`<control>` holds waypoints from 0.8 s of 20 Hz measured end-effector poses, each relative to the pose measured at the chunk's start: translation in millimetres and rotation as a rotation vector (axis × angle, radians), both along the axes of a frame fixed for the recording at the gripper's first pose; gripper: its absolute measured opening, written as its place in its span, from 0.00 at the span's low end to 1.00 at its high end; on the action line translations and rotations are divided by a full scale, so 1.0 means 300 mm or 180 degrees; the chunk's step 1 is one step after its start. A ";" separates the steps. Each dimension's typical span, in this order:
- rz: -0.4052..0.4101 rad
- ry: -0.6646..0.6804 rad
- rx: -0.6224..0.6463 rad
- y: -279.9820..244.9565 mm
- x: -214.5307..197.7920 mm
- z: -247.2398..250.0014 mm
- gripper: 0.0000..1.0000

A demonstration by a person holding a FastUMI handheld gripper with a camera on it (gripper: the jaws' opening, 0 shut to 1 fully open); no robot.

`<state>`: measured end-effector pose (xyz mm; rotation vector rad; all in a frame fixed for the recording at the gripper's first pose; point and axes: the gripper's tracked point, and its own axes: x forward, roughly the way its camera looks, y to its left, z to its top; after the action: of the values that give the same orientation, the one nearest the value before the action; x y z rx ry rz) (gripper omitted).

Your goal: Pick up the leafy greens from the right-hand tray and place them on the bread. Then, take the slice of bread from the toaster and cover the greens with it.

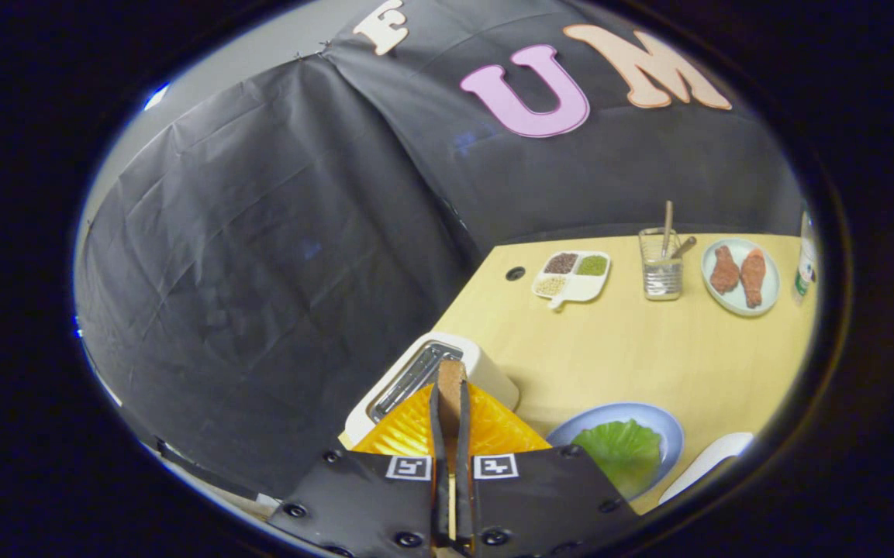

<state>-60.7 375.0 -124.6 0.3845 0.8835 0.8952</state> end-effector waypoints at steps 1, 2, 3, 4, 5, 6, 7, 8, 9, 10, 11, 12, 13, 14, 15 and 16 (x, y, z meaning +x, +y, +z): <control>-0.0027 0.0018 -0.0057 -0.026 0.005 -0.034 0.06; -0.0059 0.0020 -0.0110 -0.051 0.012 -0.063 0.06; -0.0080 0.0024 -0.0177 -0.074 0.015 -0.092 0.06; -0.0111 0.0041 -0.0200 -0.094 0.020 -0.117 0.06; -0.0141 0.0077 -0.0205 -0.107 0.019 -0.140 0.06; -0.0179 0.0108 -0.0212 -0.122 0.023 -0.165 0.06; -0.0217 0.0132 -0.0221 -0.134 0.023 -0.191 0.06; -0.0255 0.0156 -0.0246 -0.146 0.027 -0.219 0.06; -0.0287 0.0181 -0.0257 -0.156 0.027 -0.242 0.06; -0.0309 0.0210 -0.0272 -0.172 0.030 -0.258 0.06; -0.0337 0.0241 -0.0279 -0.181 0.030 -0.281 0.06; -0.0360 0.0287 -0.0281 -0.191 0.029 -0.304 0.06; -0.0387 0.0319 -0.0286 -0.204 0.029 -0.319 0.06; -0.0421 0.0329 -0.0298 -0.221 0.036 -0.336 0.06; -0.0439 0.0357 -0.0319 -0.241 0.040 -0.365 0.06; -0.0459 0.0393 -0.0336 -0.257 0.037 -0.385 0.06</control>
<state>-49.5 297.8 -240.2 0.4099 0.9993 0.6948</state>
